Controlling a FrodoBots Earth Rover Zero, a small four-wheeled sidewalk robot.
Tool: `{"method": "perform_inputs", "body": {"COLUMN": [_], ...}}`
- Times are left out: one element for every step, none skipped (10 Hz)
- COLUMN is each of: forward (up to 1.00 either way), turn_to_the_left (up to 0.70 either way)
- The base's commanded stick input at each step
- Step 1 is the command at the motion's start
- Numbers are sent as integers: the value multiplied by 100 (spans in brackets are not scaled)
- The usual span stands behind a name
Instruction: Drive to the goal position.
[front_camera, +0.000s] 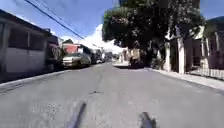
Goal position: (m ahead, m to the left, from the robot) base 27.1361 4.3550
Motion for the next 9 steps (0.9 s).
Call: {"method": "perform_inputs", "body": {"forward": [70, 70, 70, 70, 70, 70, 70, 70, 70], "turn_to_the_left": [13, 16, 25, 19, 17, 17, 21, 15, 14]}}
